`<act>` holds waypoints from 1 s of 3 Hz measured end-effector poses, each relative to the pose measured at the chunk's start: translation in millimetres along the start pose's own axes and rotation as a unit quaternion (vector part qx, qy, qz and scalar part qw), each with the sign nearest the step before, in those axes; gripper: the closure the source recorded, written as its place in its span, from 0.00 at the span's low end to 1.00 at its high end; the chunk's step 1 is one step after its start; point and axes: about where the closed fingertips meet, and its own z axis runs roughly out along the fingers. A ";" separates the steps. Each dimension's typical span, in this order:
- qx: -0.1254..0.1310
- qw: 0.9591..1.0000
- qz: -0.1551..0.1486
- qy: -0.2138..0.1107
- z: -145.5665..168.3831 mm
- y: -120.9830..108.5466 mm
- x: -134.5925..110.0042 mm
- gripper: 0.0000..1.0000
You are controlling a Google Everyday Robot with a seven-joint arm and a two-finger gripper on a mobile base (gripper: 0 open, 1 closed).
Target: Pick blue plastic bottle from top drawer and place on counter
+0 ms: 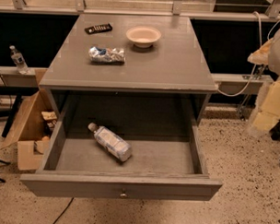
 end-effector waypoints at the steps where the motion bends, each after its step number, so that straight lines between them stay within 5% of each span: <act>1: 0.000 1.000 0.000 0.000 0.2 0.0 -0.1 0.00; 2: -0.020 0.998 0.038 -0.050 32.5 -1.2 -25.5 0.00; 3: -0.046 0.991 0.082 -0.097 70.1 -4.5 -54.0 0.00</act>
Offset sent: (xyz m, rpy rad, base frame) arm 0.0307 0.0487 -0.0458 0.2369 0.0458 -0.0795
